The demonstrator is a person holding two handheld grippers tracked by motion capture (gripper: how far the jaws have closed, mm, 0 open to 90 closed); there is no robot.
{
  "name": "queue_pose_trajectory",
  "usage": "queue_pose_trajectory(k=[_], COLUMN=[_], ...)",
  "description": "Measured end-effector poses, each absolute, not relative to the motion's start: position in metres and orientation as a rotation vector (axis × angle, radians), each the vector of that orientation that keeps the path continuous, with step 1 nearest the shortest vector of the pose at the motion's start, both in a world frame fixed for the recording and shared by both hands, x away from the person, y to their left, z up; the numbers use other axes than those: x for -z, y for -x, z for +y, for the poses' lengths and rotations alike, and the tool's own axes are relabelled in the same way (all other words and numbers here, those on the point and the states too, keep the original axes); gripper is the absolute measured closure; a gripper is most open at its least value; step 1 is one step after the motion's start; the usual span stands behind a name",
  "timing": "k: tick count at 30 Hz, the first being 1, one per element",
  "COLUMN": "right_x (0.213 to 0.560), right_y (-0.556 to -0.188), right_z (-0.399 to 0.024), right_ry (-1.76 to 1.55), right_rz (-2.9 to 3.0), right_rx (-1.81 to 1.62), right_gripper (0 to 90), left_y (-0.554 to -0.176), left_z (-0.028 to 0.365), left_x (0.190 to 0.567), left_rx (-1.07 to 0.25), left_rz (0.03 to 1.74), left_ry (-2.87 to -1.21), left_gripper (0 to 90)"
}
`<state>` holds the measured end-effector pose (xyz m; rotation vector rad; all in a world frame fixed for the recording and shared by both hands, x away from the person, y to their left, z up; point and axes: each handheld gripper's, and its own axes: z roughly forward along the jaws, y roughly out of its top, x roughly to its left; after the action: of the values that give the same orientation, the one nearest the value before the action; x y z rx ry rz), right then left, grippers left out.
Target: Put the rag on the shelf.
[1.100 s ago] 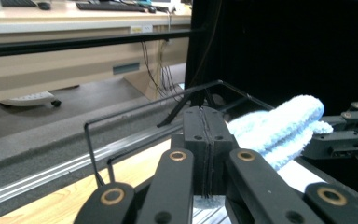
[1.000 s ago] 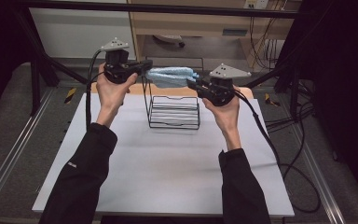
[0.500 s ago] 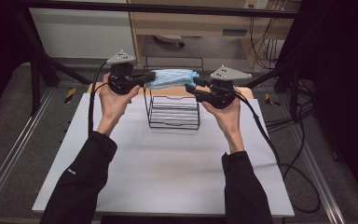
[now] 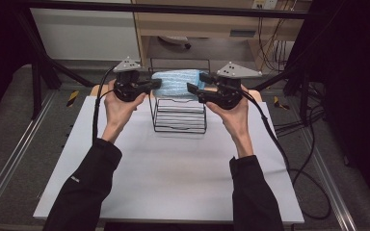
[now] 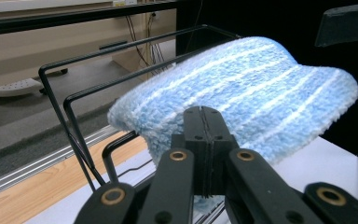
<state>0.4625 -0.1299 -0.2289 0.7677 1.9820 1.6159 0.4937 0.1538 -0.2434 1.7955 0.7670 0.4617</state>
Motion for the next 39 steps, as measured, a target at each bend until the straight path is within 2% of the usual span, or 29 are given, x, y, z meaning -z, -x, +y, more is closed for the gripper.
queue_pose_trajectory(k=[4, 7, 9, 22, 33, 39], right_x=[0.236, 0.245, 0.252, 0.274, 0.281, 0.276], right_y=[-0.463, -0.467, -0.470, -0.484, -0.491, -0.481], right_z=[-0.126, -0.127, -0.130, -0.133, -0.133, -0.137], right_ry=[-0.785, -0.815, -0.848, -0.882, -0.897, -0.887], right_rz=[2.055, 2.097, 2.107, 2.044, 2.019, 2.017], right_rx=[-1.589, -1.548, -1.546, -1.498, -1.484, -1.505], right_gripper=[75.4, 86.8, 90.0, 88.8, 80.4, 71.4], left_y=[-0.493, -0.492, -0.492, -0.491, -0.497, -0.488], left_z=[0.153, 0.153, 0.153, 0.153, 0.149, 0.152], left_x=[0.244, 0.246, 0.248, 0.261, 0.270, 0.266], left_rx=[-0.472, -0.478, -0.477, -0.495, -0.517, -0.515], left_rz=[0.762, 0.757, 0.758, 0.754, 0.772, 0.755], left_ry=[-1.800, -1.801, -1.803, -1.810, -1.815, -1.814], left_gripper=[89.9, 89.9, 89.9, 89.6, 86.2, 78.8])
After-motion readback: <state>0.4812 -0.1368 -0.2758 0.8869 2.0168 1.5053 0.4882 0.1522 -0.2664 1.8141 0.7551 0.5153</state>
